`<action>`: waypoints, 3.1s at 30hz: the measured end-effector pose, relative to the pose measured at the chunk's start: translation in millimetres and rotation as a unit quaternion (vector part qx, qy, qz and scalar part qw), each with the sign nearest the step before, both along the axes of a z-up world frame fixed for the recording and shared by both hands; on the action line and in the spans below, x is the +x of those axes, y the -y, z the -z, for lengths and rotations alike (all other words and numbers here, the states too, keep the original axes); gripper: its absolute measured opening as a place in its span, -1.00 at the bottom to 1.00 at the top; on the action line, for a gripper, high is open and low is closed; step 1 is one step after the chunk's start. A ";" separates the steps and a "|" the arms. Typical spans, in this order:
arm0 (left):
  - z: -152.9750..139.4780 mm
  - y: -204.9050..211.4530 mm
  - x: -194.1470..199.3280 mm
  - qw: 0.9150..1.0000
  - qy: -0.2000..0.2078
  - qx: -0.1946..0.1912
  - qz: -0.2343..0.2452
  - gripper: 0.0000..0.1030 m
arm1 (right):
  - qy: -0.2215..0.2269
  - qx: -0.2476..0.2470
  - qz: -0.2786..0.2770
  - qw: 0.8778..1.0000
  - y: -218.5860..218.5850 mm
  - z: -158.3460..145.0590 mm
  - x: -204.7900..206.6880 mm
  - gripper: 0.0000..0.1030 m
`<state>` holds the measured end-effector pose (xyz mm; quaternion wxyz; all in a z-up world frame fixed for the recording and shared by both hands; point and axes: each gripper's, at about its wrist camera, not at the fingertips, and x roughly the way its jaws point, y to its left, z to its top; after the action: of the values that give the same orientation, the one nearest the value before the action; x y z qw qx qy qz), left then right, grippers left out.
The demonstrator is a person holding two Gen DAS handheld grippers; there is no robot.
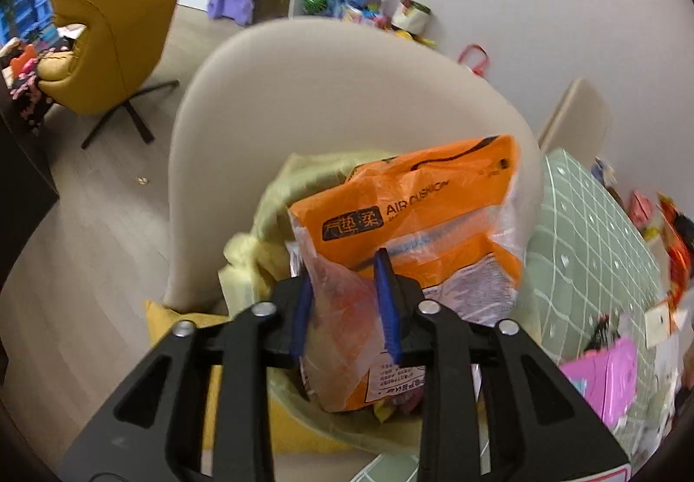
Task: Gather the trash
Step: 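Carry the orange bag and red packets to the trash bag with both grippers, then release the orange bag and red packets into the trash bag with both grippers, then move both grippers back to the table while the right gripper grasps the black clip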
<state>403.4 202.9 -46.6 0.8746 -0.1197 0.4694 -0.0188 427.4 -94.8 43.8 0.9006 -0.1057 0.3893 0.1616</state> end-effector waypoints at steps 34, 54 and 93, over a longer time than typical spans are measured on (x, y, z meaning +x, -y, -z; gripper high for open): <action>-12.9 -98.8 -139.7 0.983 0.046 -0.128 -0.125 -0.12 | -0.137 -0.069 -0.141 0.978 -172.9 91.5 -34.5 -0.35; -78.0 35.1 -220.4 0.994 0.100 -0.035 -0.037 -0.12 | 0.056 0.030 -0.029 0.998 23.8 -32.1 -158.5 -0.27; -6.4 231.1 -176.1 0.985 0.059 -0.035 0.157 -0.11 | -0.048 0.027 -0.124 0.991 174.0 107.1 -74.3 -0.27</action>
<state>227.4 -28.2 -40.2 0.8821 -0.0733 0.4295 -0.1792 353.1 -268.8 -63.3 0.8565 -0.1213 0.4113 0.2871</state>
